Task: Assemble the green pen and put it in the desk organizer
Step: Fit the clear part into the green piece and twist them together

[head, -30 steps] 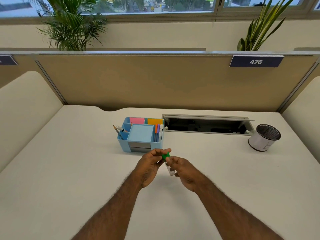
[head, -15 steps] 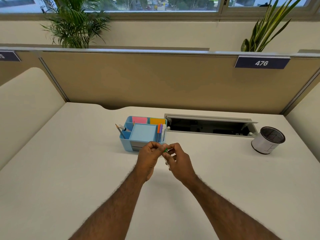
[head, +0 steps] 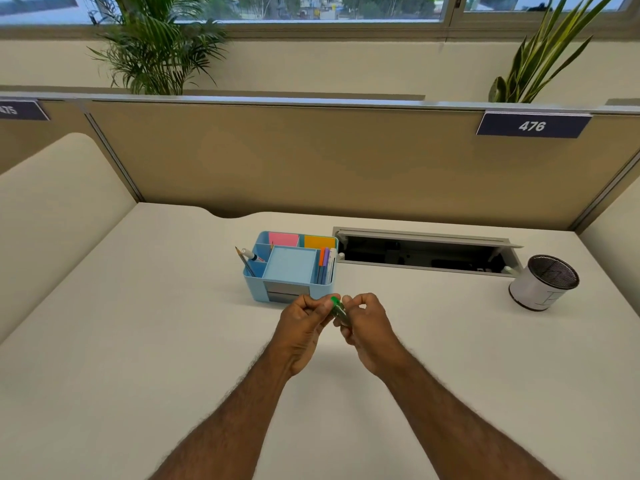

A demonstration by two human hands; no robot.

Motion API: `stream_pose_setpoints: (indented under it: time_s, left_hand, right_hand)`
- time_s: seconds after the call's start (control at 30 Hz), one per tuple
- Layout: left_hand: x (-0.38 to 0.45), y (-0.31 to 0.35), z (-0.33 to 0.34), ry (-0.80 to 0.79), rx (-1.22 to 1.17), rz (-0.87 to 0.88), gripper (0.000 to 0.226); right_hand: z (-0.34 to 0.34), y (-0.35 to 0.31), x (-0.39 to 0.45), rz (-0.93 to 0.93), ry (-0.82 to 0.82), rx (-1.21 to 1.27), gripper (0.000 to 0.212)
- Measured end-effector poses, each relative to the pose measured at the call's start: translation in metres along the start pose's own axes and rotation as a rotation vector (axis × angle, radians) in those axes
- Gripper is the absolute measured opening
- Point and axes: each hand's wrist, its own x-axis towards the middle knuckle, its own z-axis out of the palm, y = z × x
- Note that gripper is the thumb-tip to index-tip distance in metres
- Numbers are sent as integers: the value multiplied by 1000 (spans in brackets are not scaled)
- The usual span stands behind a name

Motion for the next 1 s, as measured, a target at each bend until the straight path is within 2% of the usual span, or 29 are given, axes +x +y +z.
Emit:
stream_pose_setpoints:
  time_s: [0.17, 0.27, 0.37, 0.5, 0.6, 0.73, 1.0]
  left_hand:
    - [0, 9, -2, -117, -68, 9, 5]
    - [0, 16, -3, -156, -44, 3, 8]
    - [2, 18, -6, -120, 122, 30, 8]
    - [9, 27, -4, -1, 424, 32, 13]
    - [12, 35, 0, 38, 426, -44, 18]
    - [9, 39, 2, 108, 273, -121, 24]
    - [6, 30, 8, 118, 237, -99, 19]
  right_hand:
    - [-6, -7, -2, 401, -195, 537, 29]
    - [-4, -7, -4, 471, -239, 665, 32]
    - [2, -7, -6, 334, -153, 485, 32]
    - [15, 2, -7, -21, 30, -64, 19]
    - [14, 6, -7, -268, 138, -338, 20]
    - [8, 9, -13, -443, 190, -449, 32]
    - [6, 14, -9, -499, 242, -496, 31]
